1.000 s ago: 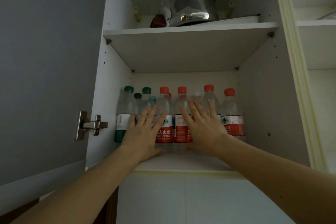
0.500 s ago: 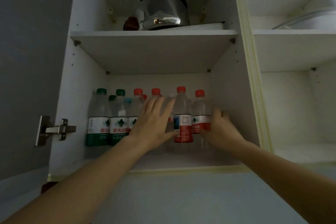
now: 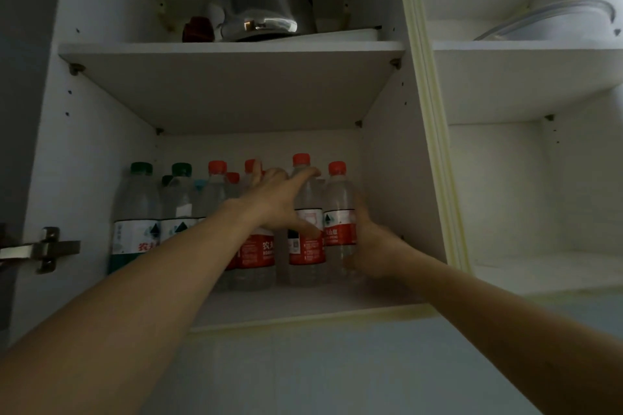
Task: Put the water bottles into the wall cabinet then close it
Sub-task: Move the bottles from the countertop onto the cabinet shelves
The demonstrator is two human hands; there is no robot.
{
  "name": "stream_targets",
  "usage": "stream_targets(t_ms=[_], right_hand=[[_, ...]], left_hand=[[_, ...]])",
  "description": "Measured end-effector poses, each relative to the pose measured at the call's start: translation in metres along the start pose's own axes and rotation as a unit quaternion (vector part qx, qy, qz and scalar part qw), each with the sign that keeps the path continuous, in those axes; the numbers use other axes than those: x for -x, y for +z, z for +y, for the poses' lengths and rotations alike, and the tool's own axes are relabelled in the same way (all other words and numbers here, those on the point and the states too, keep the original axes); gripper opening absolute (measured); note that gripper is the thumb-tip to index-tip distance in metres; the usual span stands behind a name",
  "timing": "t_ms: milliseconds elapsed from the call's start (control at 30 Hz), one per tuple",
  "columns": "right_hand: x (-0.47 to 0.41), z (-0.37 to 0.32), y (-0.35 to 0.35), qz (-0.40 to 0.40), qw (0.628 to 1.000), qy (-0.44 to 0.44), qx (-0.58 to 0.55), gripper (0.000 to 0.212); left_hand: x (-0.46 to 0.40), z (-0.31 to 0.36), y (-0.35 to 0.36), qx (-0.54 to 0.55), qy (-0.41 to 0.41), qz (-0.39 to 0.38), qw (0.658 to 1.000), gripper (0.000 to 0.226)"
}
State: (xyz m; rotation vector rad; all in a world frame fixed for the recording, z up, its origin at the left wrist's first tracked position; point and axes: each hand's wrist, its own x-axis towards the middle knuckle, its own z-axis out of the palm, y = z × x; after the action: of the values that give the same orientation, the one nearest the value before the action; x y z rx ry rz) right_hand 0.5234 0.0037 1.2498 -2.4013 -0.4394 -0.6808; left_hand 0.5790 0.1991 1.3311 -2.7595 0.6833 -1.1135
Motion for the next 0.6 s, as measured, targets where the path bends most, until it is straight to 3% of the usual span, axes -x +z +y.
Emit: stream_targets(t_ms=[233, 433, 600], right_hand=[[-0.009, -0.006, 0.012, -0.008, 0.999, -0.034, 0.017, 0.136], [-0.019, -0.006, 0.021, -0.013, 0.999, -0.041, 0.018, 0.135], [-0.022, 0.002, 0.021, -0.004, 1.000, -0.027, -0.012, 0.126]], left_hand=[[0.002, -0.019, 0.001, -0.003, -0.011, 0.009, 1.000, 0.116], [0.000, -0.030, -0.005, -0.028, -0.006, 0.030, 0.999, 0.105], [0.005, -0.027, -0.003, -0.065, 0.010, 0.022, 0.998, 0.113]])
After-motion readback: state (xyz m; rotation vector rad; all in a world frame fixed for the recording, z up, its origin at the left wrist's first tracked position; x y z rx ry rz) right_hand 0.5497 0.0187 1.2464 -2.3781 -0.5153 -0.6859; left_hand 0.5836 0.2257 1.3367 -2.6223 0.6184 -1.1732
